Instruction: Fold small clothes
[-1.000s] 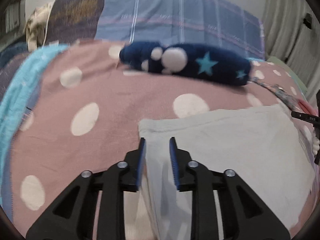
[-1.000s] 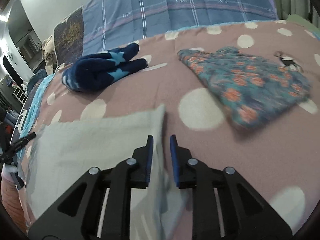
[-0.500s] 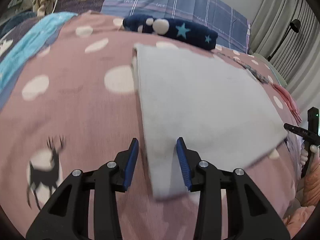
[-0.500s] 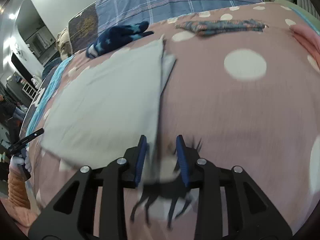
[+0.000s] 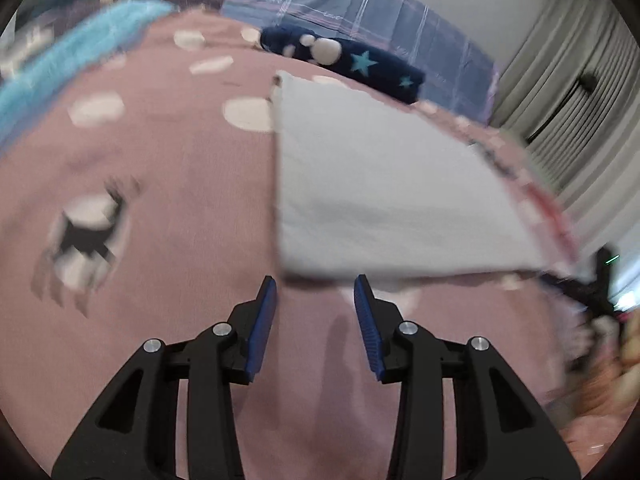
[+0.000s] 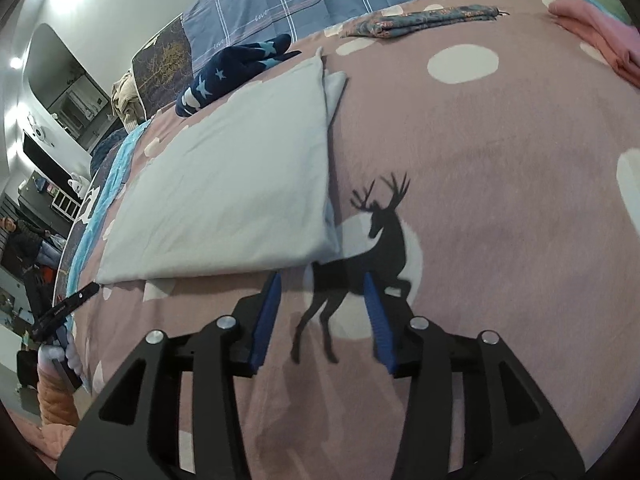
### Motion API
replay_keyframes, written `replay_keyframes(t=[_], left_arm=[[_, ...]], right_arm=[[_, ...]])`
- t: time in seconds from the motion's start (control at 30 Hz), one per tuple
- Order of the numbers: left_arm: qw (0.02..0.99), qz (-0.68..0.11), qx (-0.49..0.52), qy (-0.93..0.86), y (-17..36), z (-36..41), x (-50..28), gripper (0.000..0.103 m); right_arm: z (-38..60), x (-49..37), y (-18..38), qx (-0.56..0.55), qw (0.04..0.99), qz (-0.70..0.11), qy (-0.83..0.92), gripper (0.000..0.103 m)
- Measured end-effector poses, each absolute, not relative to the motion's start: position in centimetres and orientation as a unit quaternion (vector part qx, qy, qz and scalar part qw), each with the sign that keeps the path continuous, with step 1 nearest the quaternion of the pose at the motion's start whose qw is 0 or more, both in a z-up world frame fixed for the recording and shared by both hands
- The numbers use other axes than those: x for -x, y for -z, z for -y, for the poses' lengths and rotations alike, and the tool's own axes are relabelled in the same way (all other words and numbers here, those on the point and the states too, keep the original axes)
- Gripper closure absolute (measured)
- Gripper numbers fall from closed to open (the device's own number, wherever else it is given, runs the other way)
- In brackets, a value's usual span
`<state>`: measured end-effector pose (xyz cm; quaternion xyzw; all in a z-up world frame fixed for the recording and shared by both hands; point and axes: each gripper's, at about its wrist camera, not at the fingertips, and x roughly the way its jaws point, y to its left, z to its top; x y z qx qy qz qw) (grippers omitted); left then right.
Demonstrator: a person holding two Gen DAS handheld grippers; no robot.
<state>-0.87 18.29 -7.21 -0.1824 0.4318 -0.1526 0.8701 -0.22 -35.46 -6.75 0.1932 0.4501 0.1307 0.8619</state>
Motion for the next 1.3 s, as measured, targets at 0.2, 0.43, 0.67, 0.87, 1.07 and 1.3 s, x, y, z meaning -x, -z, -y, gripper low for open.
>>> replay_keyframes(t=[0.2,0.43,0.67,0.87,1.07,1.3], left_arm=[[0.841,-0.424,0.264,0.209,8.5,-17.7,0.9,0.046],[0.839,-0.385,0.336,0.189,9.7,-18.3,-3.1,0.074],[0.856,-0.338,0.336,0.2,6.7,-18.3,-2.7,0.101],[0.875,-0.336,0.287,0.201,3.3,-17.7,-0.7,0.102],[0.863,-0.399,0.255,0.177,7.7,-17.5,1.2,0.101],[0.892,-0.371,0.227,0.125,6.7,-19.8,2.4,0.089]], right_arm=[[34.2,-0.1,7.0,-0.237,0.844,-0.456,-0.157,0.046],[34.1,-3.8,8.1,-0.33,0.829,-0.434,-0.124,0.077],[34.6,-3.0,6.3,-0.36,0.84,-0.393,-0.102,0.101],[34.8,-1.0,2.6,-0.328,0.864,-0.368,-0.099,0.101],[35.6,0.7,6.8,-0.297,0.842,-0.447,-0.052,0.097],[33.1,1.2,2.6,-0.14,0.9,-0.409,0.059,0.078]])
